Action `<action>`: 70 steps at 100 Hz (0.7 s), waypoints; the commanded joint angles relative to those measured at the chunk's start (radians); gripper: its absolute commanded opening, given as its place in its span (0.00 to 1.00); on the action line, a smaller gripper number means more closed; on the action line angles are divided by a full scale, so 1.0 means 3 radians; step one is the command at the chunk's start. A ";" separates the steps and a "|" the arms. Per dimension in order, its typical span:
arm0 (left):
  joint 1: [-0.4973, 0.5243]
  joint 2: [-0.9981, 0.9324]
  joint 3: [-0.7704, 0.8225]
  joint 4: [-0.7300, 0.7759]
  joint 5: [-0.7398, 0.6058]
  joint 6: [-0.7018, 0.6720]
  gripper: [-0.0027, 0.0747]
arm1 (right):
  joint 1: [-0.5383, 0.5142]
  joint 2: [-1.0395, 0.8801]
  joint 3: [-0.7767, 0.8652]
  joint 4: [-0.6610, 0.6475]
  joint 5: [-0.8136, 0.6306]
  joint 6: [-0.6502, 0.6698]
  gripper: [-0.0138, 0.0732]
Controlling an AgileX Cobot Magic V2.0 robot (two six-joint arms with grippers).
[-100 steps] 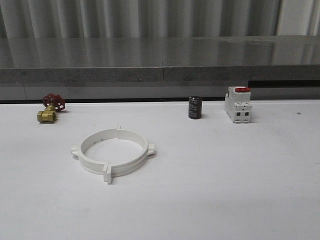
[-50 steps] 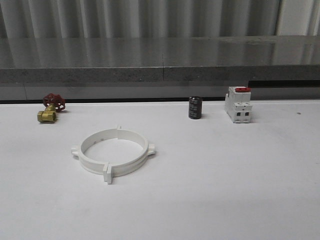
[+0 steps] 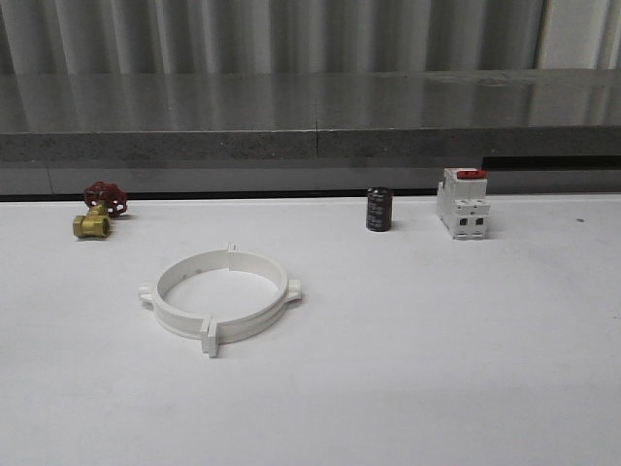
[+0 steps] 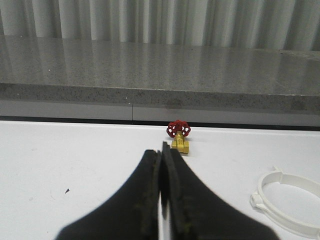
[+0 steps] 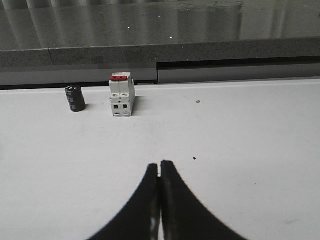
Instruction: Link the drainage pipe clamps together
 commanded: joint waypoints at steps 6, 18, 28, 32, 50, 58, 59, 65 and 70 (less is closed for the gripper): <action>0.0011 -0.0180 0.0166 0.0009 -0.0347 -0.0029 0.01 | 0.0002 -0.0064 -0.0067 -0.0032 -0.0279 -0.0031 0.08; 0.0011 -0.0171 0.0338 0.0017 -0.0557 -0.0029 0.01 | 0.0002 -0.0064 -0.0067 -0.0032 -0.0279 -0.0031 0.08; 0.0011 -0.0171 0.0391 0.0035 -0.0682 -0.0029 0.01 | 0.0002 -0.0064 -0.0067 -0.0032 -0.0279 -0.0031 0.08; 0.0011 -0.0171 0.0391 0.0035 -0.0699 -0.0029 0.01 | 0.0002 -0.0064 -0.0067 -0.0032 -0.0279 -0.0031 0.08; 0.0011 -0.0171 0.0391 0.0035 -0.0702 -0.0029 0.01 | 0.0002 -0.0064 -0.0067 -0.0032 -0.0279 -0.0031 0.08; 0.0011 -0.0171 0.0391 0.0035 -0.0702 -0.0029 0.01 | 0.0002 -0.0064 -0.0067 -0.0032 -0.0279 -0.0031 0.08; 0.0011 -0.0171 0.0391 0.0035 -0.0702 -0.0029 0.01 | 0.0002 -0.0064 -0.0067 -0.0032 -0.0279 -0.0031 0.08; 0.0011 -0.0171 0.0391 0.0035 -0.0702 -0.0029 0.01 | 0.0002 -0.0064 -0.0067 -0.0032 -0.0279 -0.0031 0.08; 0.0011 -0.0171 0.0391 0.0035 -0.0702 -0.0029 0.01 | 0.0002 -0.0064 -0.0067 -0.0032 -0.0279 -0.0031 0.08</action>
